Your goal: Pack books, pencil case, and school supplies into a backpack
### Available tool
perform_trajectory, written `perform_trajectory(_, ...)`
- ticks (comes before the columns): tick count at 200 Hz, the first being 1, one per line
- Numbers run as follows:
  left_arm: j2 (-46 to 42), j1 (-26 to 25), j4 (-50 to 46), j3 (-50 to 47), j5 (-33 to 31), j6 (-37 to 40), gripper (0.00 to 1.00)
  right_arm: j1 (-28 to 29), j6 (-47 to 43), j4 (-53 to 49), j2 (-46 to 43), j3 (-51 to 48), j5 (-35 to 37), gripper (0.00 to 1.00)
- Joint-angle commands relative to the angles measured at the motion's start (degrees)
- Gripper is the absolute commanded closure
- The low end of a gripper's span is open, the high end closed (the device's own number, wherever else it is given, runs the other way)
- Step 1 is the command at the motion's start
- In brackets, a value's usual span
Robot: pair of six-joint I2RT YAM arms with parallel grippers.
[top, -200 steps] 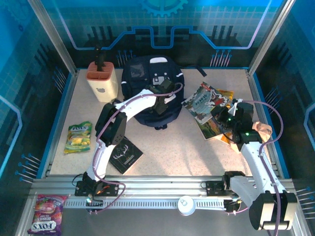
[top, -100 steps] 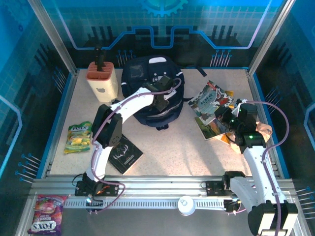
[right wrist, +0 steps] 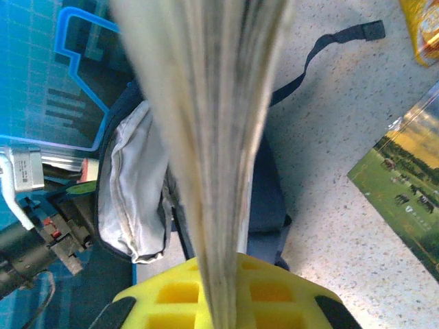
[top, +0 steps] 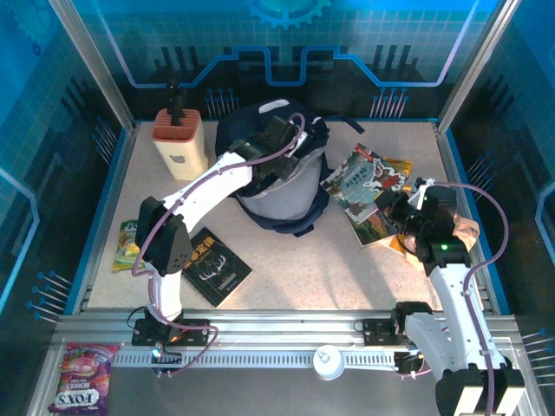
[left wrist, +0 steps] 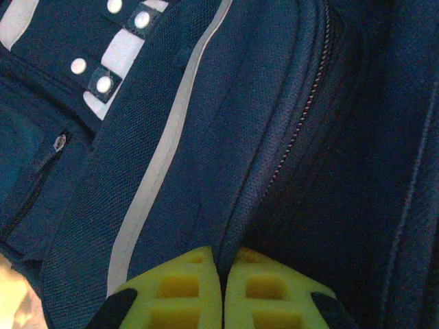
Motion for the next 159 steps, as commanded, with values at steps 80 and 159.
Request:
perform_trajectory(80,-0.5,-2.7,8.0,6.0,1.5,-6.9,1.00,6.7,5.8,9.2,1.6,-1.6,-0.7,1.00)
perform_trajectory(159,-2.3,-3.4,6.6,8.9,6.8,-8.5,1.00,20.3,13.2,28.6,20.6,3.2,5.3,1.00)
